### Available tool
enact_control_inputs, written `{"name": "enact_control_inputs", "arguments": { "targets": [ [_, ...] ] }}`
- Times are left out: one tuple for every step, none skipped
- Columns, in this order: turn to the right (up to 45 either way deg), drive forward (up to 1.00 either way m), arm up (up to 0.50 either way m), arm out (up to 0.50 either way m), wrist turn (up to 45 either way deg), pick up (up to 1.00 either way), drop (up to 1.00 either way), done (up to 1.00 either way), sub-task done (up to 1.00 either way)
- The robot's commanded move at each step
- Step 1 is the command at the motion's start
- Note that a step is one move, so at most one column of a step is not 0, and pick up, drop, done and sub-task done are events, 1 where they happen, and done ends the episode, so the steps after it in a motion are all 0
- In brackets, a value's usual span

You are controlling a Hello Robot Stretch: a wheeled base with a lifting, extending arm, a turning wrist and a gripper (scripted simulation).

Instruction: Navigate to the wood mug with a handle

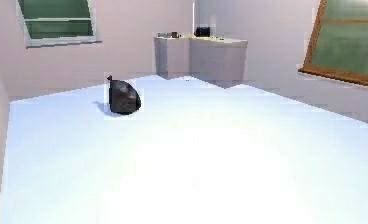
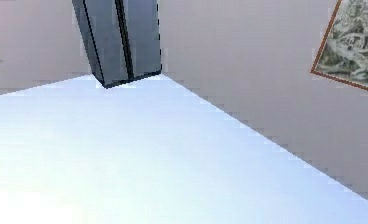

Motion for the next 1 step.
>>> {"name": "enact_control_inputs", "arguments": {
  "targets": [
    [0.0, 1.00, 0.00, 0.00, 0.0, 0.00, 0.00, 0.00, 0.00]
  ]
}}
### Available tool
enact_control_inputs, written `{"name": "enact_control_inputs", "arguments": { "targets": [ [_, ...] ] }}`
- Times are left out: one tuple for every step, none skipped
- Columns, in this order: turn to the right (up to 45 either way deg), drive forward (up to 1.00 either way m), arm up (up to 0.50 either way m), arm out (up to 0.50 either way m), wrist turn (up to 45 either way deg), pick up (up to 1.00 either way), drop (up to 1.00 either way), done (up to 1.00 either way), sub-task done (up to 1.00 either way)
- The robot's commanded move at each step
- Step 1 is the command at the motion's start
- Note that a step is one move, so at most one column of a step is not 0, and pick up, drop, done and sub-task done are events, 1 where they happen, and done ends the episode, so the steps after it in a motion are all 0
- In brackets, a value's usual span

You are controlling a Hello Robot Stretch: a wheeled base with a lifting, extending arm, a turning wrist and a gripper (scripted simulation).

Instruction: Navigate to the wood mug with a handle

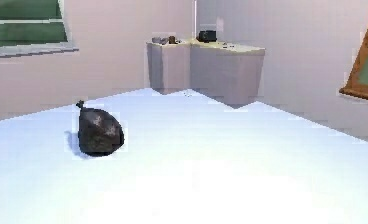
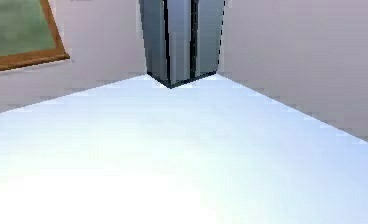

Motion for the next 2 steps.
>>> {"name": "enact_control_inputs", "arguments": {
  "targets": [
    [0.0, 1.00, 0.00, 0.00, 0.0, 0.00, 0.00, 0.00, 0.00],
    [0.0, 1.00, 0.00, 0.00, 0.0, 0.00, 0.00, 0.00, 0.00]
  ]
}}
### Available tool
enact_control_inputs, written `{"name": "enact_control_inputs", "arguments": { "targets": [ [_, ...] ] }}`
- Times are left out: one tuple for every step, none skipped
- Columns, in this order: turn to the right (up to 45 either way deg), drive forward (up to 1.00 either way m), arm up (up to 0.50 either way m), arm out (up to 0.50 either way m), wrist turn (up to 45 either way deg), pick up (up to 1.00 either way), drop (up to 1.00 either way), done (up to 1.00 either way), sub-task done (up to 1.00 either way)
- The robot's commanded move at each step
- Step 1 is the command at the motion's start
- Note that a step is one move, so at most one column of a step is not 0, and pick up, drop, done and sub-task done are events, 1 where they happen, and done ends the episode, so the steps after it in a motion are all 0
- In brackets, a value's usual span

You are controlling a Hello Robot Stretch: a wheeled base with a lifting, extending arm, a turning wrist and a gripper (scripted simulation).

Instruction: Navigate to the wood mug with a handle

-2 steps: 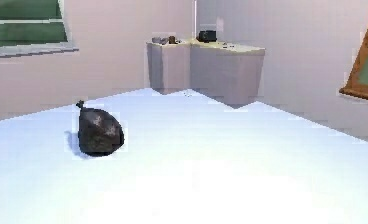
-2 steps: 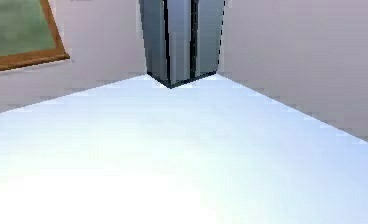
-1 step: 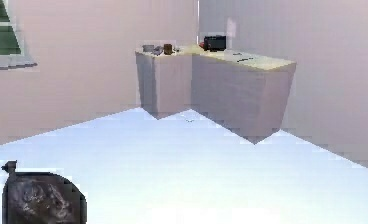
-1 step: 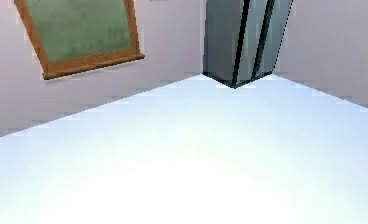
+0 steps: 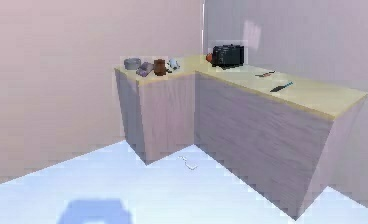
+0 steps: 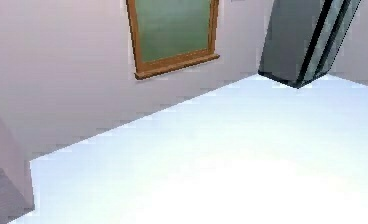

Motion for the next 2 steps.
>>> {"name": "enact_control_inputs", "arguments": {
  "targets": [
    [-12.0, 0.00, 0.00, 0.00, 0.0, 0.00, 0.00, 0.00, 0.00],
    [0.0, 0.10, 0.00, 0.00, 0.0, 0.00, 0.00, 0.00, 0.00]
  ]
}}
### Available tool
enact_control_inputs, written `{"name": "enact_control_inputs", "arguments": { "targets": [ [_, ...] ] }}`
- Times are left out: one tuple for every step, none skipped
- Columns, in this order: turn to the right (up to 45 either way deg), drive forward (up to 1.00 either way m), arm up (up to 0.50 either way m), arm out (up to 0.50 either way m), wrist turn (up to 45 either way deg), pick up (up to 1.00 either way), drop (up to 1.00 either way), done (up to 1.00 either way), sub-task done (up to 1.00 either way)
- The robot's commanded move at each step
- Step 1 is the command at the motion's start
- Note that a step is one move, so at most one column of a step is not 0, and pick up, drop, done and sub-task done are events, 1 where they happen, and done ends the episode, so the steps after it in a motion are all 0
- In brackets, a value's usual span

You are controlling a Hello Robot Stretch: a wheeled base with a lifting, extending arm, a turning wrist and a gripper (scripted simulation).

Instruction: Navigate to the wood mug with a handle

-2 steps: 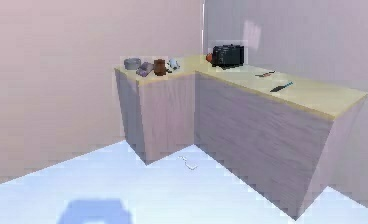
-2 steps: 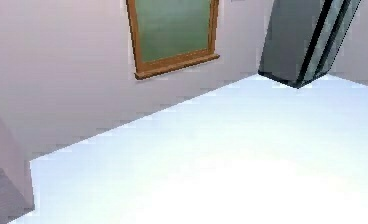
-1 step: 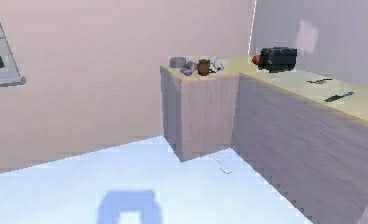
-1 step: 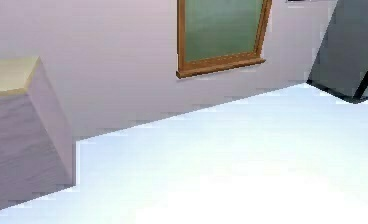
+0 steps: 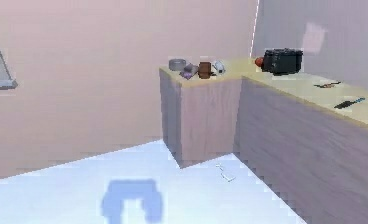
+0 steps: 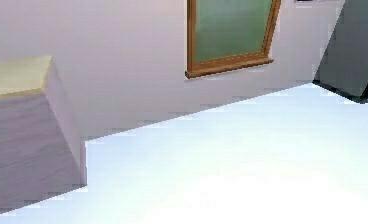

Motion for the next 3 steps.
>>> {"name": "enact_control_inputs", "arguments": {
  "targets": [
    [-12.0, 0.00, 0.00, 0.00, 0.0, 0.00, 0.00, 0.00, 0.00],
    [0.0, 1.00, 0.00, 0.00, 0.0, 0.00, 0.00, 0.00, 0.00],
    [-6.0, 0.00, 0.00, 0.00, 0.0, 0.00, 0.00, 0.00, 0.00]
  ]
}}
